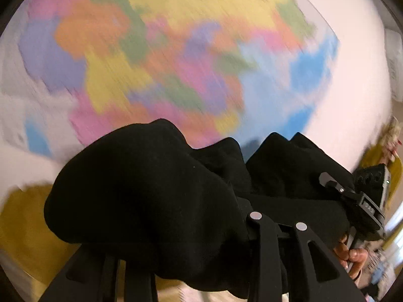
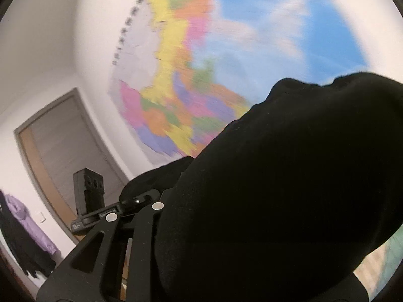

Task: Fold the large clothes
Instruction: 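Carry the black jacket bundle with both tools over to the folded clothes stack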

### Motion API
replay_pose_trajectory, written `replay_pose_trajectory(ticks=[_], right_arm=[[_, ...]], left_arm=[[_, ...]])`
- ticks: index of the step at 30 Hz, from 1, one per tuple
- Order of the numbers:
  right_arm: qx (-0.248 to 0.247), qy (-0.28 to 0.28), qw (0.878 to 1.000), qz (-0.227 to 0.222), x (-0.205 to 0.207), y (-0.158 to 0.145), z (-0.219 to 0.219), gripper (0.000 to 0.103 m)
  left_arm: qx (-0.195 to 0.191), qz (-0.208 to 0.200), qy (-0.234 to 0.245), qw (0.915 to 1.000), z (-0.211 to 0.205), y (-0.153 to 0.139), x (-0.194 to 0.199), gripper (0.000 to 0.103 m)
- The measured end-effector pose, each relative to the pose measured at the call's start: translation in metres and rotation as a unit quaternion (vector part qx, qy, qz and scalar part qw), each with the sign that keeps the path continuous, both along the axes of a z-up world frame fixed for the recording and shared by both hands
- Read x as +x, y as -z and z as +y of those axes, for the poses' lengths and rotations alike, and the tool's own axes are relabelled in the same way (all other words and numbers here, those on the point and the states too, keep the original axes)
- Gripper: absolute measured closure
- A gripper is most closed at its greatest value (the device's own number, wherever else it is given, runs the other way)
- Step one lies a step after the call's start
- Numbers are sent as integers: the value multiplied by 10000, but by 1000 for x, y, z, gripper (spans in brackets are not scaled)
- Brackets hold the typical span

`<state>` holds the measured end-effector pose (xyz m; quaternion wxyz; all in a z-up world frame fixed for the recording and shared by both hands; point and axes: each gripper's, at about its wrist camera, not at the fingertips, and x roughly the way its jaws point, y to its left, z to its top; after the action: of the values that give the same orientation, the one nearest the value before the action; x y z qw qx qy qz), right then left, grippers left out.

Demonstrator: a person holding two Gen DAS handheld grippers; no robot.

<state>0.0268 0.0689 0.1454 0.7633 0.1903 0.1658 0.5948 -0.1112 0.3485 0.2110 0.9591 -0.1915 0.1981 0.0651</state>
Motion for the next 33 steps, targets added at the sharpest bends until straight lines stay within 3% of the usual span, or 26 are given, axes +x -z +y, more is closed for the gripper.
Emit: replay_pose_trajectory(ticks=[4, 7, 9, 12, 14, 15, 17, 19, 23, 24, 27, 28, 29, 30, 33], right_arm=[[325, -325, 9983, -358, -3, -38, 76, 78], [339, -641, 9966, -381, -8, -24, 136, 78], [112, -878, 9958, -242, -12, 7, 177, 78], [-732, -1205, 9898, 198, -17, 81, 238, 77], [-1500, -1476, 9749, 730, -17, 144, 276, 77], [-1820, -1561, 9652, 1041, -16, 173, 286, 77], [-1792, -1658, 9601, 1363, -12, 199, 280, 69], [-1724, -1612, 9633, 1281, -9, 196, 259, 58], [-1748, -1657, 9626, 1240, -3, 191, 217, 46], [-1710, -1638, 9625, 1324, -1, 193, 204, 44], [-1474, -1526, 9604, 1805, 12, 198, 183, 43], [-1432, -1456, 9608, 1873, 14, 198, 177, 47], [-1441, -1449, 9610, 1866, 14, 197, 174, 63], [-1391, -1480, 9622, 1816, 10, 193, 170, 72], [-1304, -1621, 9690, 1330, -15, 170, 156, 93]], left_arm=[[227, -442, -630, 9968, 68, -37, -17, 69], [402, -525, -1129, 9914, 116, -24, -34, 65], [372, -402, -1495, 9872, 150, 14, -51, 63], [7, 253, -2059, 9782, 204, 99, -65, 62], [-600, 965, -2438, 9632, 241, 175, -73, 65], [-812, 1223, -2599, 9544, 253, 203, -79, 74], [-1361, 942, -2542, 9529, 268, 232, -101, 70], [-1605, 696, -2430, 9541, 272, 235, -116, 61], [-1339, 851, -2352, 9589, 264, 226, -115, 56], [-1279, 949, -2316, 9597, 262, 226, -112, 50], [-1046, 1081, -2379, 9596, 257, 222, -108, 49], [-1012, 1091, -2415, 9589, 261, 222, -107, 52], [-996, 1089, -2486, 9573, 261, 221, -111, 55], [-1001, 1081, -2514, 9566, 262, 219, -112, 61], [-833, 1161, -2684, 9526, 265, 210, -111, 67]])
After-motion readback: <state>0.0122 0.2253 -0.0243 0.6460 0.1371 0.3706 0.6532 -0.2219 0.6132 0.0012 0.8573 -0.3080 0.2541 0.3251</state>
